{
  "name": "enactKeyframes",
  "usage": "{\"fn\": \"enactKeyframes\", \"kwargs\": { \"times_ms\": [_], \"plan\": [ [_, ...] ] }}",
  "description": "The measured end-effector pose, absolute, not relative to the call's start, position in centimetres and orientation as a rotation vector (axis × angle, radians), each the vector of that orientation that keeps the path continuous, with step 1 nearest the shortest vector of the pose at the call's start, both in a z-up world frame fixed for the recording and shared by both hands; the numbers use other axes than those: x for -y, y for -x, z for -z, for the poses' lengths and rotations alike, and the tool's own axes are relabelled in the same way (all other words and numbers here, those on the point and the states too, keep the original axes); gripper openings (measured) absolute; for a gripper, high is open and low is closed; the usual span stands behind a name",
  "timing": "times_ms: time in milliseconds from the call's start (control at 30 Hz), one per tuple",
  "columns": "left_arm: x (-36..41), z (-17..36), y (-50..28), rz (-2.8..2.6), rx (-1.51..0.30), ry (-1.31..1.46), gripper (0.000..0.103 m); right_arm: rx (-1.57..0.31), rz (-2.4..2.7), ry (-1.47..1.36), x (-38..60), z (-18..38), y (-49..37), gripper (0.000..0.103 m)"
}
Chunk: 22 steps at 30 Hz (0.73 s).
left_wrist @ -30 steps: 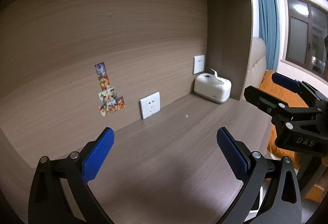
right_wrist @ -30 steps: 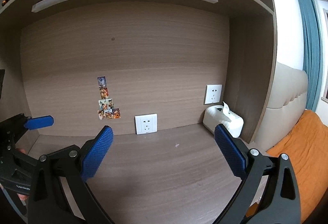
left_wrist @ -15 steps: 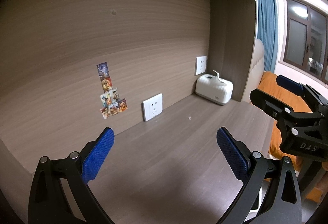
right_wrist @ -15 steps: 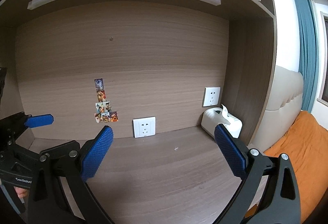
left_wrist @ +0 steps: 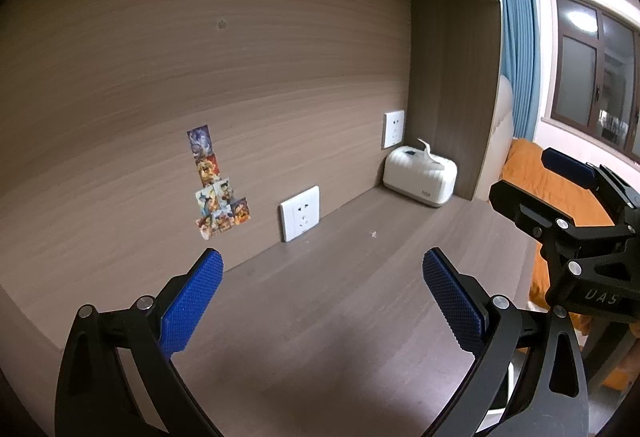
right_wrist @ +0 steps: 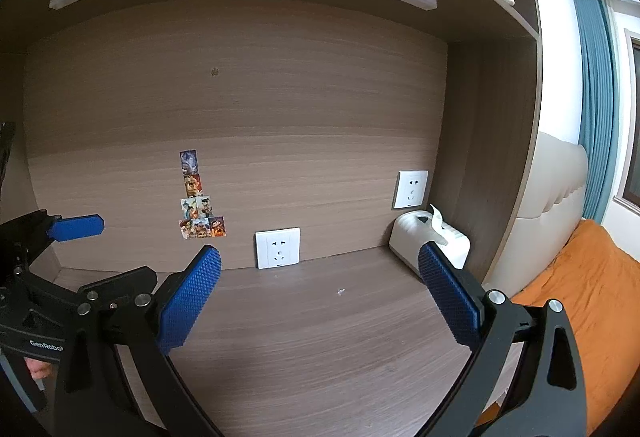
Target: Collect trash
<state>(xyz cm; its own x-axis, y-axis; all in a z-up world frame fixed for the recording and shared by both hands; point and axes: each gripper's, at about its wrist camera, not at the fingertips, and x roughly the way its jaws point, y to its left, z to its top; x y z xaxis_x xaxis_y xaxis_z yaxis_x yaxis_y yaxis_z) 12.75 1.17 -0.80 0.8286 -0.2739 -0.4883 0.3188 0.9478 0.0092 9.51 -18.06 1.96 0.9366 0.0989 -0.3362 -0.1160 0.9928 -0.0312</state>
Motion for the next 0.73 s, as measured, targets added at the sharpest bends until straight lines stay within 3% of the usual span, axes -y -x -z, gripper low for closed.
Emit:
{"fn": "enactKeyframes", "kwargs": {
  "times_ms": [733],
  "plan": [
    [-3.2,2.3,-16.7,0.315,-0.528,-0.069,0.098,-0.392,-0.067,0.050,16.2,-0.4,-12.6,0.098]
  ]
}}
